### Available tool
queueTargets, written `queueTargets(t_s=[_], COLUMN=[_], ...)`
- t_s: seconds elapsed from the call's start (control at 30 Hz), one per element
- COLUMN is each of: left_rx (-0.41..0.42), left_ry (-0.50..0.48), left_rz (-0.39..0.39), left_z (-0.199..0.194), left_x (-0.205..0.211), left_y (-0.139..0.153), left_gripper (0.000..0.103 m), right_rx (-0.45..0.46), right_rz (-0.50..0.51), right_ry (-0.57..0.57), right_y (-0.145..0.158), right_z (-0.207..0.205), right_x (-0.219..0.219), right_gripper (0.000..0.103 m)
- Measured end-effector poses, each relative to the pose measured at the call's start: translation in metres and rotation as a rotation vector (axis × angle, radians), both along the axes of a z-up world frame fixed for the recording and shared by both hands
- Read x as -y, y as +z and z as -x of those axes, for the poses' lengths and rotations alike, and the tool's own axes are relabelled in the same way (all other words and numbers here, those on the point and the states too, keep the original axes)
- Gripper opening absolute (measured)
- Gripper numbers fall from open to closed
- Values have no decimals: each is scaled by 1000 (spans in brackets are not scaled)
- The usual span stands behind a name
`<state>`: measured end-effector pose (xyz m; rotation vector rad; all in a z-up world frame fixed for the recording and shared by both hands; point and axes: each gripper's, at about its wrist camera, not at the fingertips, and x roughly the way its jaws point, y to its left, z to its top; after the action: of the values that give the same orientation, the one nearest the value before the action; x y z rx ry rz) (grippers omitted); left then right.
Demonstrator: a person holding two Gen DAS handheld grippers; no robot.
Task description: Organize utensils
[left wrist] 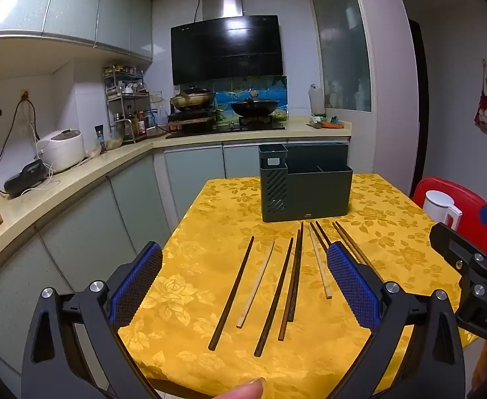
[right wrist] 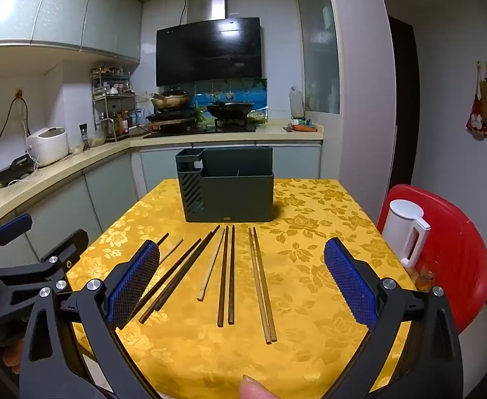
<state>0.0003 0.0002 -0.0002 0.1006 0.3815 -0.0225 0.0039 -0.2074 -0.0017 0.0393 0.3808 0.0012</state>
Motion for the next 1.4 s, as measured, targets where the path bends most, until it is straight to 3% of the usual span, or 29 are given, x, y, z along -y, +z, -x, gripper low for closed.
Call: queueTargets(t_s=[0.9,1.4], left_rx=[40,34], left_ry=[27,42], left_rz=[20,22], left_z=[20,17], left_x=[-9,-15], left_y=[17,12], left_gripper=[96,96], right_rx=[37,23], right_rz=[2,11], right_ry=[16,24], right_y=[17,21], right_z=[19,24], right_x=[-11,-16], right_gripper=[96,96])
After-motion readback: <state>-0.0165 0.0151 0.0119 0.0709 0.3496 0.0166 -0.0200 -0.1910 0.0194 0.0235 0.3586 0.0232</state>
